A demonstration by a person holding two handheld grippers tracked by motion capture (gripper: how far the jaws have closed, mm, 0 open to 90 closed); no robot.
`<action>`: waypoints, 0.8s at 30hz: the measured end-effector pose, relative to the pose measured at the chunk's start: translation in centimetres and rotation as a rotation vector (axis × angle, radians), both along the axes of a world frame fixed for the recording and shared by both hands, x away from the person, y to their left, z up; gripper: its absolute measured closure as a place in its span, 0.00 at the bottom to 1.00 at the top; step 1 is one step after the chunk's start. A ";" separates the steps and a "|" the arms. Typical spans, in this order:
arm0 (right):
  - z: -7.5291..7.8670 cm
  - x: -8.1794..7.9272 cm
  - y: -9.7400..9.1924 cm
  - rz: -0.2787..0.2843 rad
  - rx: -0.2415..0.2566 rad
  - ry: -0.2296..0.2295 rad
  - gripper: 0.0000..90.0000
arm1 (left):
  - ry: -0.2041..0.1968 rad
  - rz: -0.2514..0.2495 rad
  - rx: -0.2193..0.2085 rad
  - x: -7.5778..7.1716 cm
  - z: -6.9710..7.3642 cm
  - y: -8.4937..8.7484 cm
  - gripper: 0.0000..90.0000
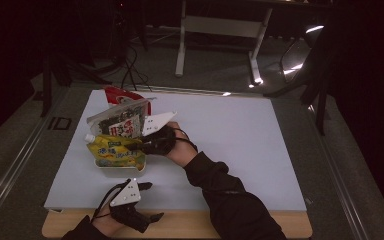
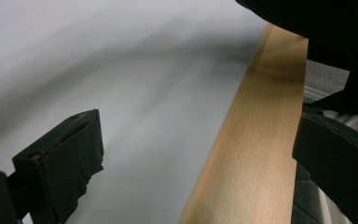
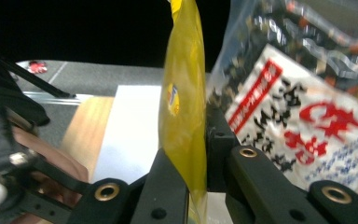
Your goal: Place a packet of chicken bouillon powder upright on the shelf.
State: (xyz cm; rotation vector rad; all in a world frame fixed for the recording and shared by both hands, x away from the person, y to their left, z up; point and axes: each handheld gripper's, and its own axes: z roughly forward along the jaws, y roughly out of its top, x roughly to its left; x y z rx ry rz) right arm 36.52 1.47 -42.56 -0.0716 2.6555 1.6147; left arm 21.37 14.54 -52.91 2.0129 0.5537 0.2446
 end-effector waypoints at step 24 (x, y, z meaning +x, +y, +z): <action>-3.0 0.3 -10.4 -0.200 0.031 0.046 0.25 | 0.000 0.003 -0.002 0.1 0.0 -0.2 0.03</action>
